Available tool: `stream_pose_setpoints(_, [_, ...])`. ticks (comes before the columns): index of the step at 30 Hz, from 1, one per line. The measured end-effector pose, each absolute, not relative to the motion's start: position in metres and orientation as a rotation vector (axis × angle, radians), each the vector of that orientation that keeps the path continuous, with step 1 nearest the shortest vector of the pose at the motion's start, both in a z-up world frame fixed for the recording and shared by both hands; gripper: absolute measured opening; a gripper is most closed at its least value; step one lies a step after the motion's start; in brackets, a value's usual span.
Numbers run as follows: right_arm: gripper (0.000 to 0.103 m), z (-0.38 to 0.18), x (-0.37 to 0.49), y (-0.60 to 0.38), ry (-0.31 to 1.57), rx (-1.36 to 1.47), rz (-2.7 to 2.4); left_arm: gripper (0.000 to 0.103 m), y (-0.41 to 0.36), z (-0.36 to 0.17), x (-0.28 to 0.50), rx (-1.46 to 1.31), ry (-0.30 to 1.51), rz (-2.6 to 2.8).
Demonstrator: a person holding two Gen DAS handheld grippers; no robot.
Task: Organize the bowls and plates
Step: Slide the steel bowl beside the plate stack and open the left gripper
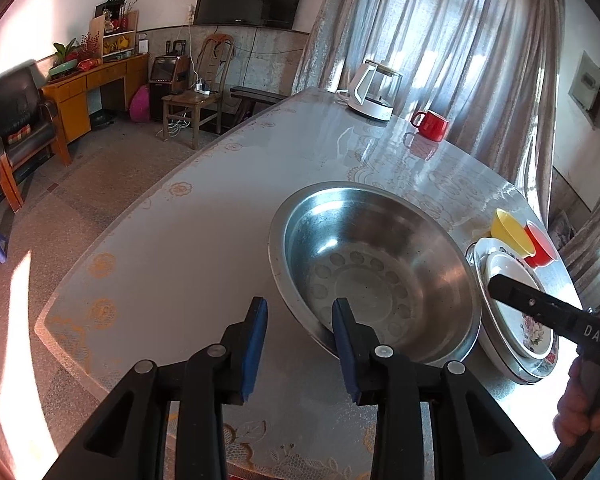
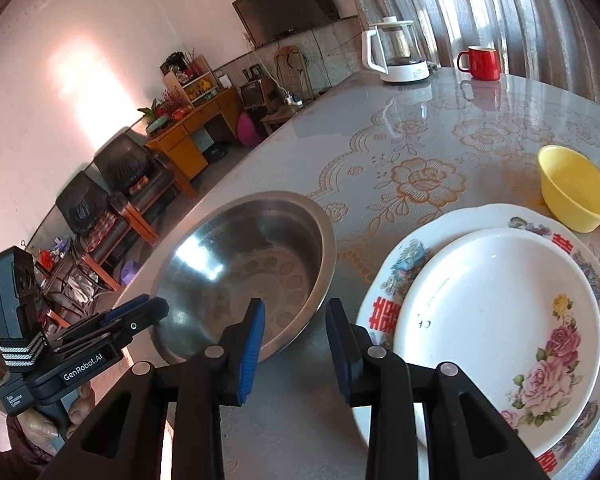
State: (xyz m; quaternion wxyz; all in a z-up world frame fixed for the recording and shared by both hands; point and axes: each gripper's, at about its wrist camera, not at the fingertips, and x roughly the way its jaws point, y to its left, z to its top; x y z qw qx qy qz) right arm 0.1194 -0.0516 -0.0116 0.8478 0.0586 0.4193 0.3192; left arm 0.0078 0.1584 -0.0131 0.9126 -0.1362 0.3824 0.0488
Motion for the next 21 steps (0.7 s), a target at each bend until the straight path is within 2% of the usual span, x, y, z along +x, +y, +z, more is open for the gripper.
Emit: stream_pose_setpoints(21, [0.034,-0.004,0.137,-0.15,0.817,0.341,0.489,0.038,0.118,0.021,0.021,-0.119,0.731,0.07])
